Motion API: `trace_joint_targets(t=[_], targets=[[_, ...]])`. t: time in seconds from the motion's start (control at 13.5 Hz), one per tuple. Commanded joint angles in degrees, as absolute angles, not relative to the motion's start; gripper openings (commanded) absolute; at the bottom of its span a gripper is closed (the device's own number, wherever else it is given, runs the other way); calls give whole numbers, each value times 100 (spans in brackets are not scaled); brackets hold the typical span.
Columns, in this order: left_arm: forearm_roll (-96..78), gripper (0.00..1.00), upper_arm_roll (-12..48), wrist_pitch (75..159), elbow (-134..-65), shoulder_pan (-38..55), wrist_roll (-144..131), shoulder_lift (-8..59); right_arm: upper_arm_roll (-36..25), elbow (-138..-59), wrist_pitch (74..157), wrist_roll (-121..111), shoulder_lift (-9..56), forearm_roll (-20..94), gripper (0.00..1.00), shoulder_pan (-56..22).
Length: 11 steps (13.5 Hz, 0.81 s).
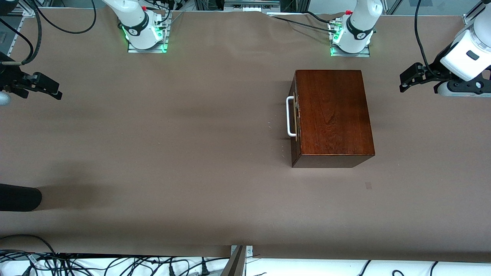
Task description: Open drawer, take yellow block, close drawer
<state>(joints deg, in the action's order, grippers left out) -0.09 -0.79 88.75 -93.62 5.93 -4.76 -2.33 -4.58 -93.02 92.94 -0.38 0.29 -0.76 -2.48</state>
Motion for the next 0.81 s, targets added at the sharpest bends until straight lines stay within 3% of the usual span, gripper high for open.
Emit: trace_joint_targets(t=[0.0,0.74], targets=[[35,100,-61,8868,-9492,554,-378,-369,-439,-9229,9176,18,0,-105,100,-246],[53,100,-88,8842,-9483,571,-369,-413,-448,-9229,9176,9,0,-105,100,-246]])
